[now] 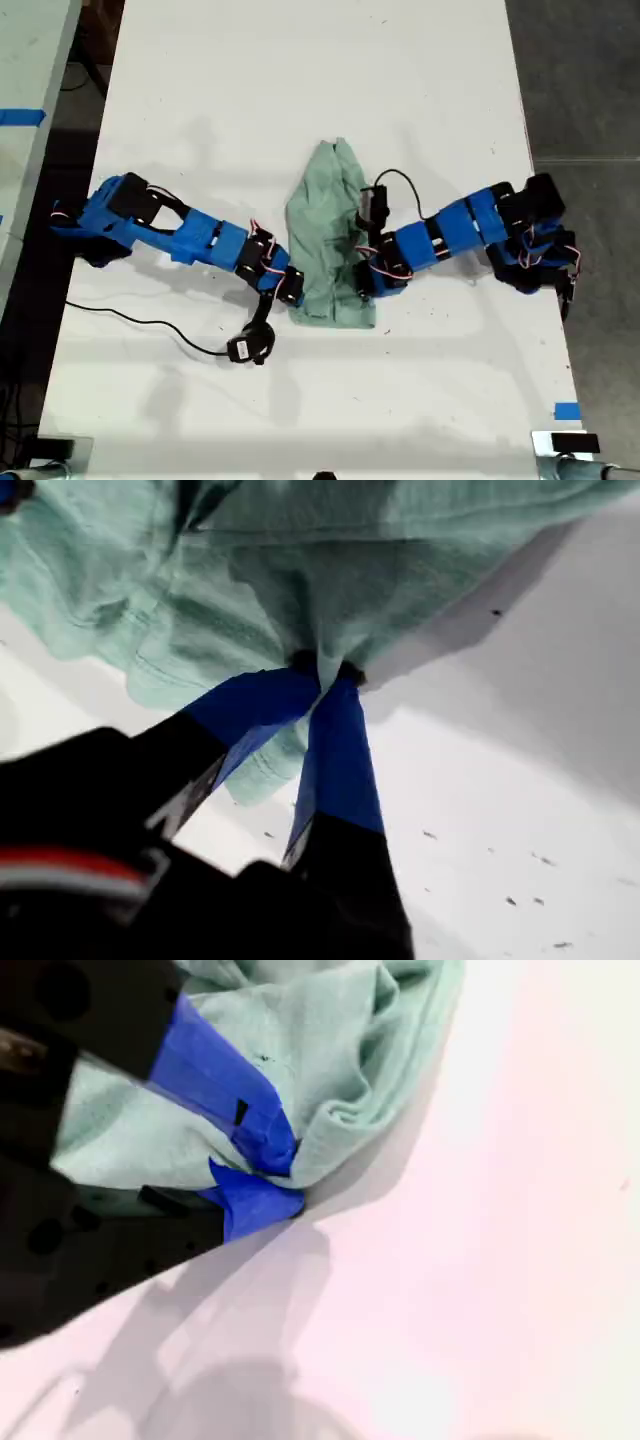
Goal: Fold t shirt
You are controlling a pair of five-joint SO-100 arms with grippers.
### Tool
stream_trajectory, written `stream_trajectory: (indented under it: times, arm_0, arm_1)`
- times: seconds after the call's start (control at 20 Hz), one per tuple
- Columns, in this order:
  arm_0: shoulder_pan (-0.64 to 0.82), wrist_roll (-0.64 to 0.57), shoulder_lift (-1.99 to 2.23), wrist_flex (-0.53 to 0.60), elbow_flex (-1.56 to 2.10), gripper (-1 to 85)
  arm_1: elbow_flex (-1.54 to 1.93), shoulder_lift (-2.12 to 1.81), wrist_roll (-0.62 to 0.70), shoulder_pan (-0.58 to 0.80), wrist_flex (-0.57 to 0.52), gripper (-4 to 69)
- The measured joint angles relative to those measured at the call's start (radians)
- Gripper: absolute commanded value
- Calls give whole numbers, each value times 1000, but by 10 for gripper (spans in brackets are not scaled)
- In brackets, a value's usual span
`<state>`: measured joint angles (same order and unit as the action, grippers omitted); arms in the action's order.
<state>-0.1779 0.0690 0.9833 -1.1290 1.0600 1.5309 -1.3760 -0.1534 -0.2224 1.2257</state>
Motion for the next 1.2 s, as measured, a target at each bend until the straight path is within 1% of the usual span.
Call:
stream_trajectory:
  times: [0.15, 0.25, 0.3, 0.45, 0.6, 0.7, 0.75, 0.8, 0.85, 0.9, 0.95, 1.0, 1.1, 1.2]
  arm_0:
    - [-3, -11, -3, 8, -9, -3]
    - [12, -35, 46, -17, -8, -3]
    - [35, -44, 95, -44, -8, -3]
    - [181, -72, 245, -135, -8, -3]
    - [351, -103, 330, -166, -8, -3]
    - [457, -124, 334, -166, -8, -3]
    - [502, -135, 334, -166, -8, -3]
    - [540, -146, 334, -166, -8, -3]
    - [572, -163, 333, -166, -8, 9]
    - [601, -179, 325, -164, -8, 68]
    - [630, -198, 314, -163, -8, 127]
    - [658, -224, 308, -156, -8, 164]
    - [709, -293, 307, -150, -8, 179]
    - [758, -350, 307, -152, -8, 172]
  arm_1:
    - [3, -103, 14, -2, 32, -19]
    - [5, -229, 107, 25, 44, -19]
    - [5, -302, 140, 57, 74, -19]
    - [51, -554, 245, 210, 101, -13]
    - [167, -787, 371, 428, 94, 25]
    - [212, -842, 454, 566, 64, 98]
    - [218, -841, 489, 609, 49, 120]
    - [218, -815, 522, 638, 26, 156]
    - [218, -773, 552, 666, 3, 261]
    - [219, -724, 574, 692, -20, 326]
    - [219, -683, 581, 719, -37, 375]
    - [218, -641, 583, 753, -54, 423]
    - [212, -592, 603, 831, -63, 433]
    - [179, -586, 624, 920, -49, 410]
